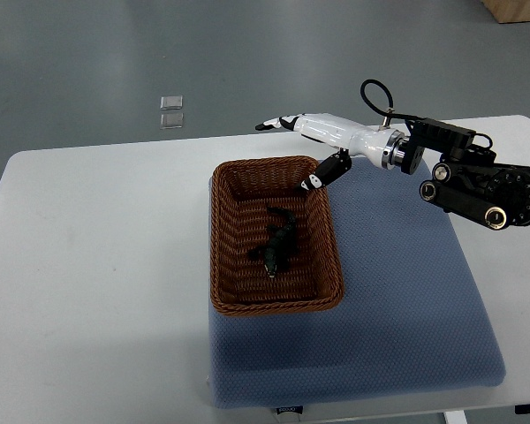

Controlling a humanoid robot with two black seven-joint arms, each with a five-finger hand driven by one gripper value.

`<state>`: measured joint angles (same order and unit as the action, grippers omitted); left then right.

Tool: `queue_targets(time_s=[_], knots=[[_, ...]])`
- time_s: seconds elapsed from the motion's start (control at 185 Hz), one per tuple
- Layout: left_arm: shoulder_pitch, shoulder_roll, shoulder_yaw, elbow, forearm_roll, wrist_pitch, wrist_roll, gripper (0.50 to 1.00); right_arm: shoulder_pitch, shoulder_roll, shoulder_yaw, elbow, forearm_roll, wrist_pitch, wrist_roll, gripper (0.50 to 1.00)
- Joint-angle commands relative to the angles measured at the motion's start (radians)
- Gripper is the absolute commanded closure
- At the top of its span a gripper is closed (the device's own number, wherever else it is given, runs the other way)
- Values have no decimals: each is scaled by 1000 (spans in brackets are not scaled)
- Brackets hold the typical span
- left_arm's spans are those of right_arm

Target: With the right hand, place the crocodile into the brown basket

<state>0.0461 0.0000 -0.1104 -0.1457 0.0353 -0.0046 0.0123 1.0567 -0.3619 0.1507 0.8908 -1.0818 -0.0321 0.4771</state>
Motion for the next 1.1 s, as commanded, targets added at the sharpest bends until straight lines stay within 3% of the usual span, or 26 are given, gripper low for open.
queue_targets(time_s=[0.0,0.351,0.453,0.61,0.793,1.095], knots=[[0,0,0,0,0,0,0,500,-23,-25,13,-10,246,89,-2,591],[0,0,0,0,0,0,0,500,-93,-38,10,-199,899,411,-9,591],[0,0,0,0,0,0,0,500,-141,-45,12,-234,1094,494,-74,591],[0,0,0,0,0,0,0,500,-149,-35,12,-320,1270,529,-173,591],[0,0,0,0,0,0,0,500,-155,-40,12,-340,1461,538,-288,591],[0,0,0,0,0,0,0,500,-195,-29,12,-340,1516,557,-293,579]])
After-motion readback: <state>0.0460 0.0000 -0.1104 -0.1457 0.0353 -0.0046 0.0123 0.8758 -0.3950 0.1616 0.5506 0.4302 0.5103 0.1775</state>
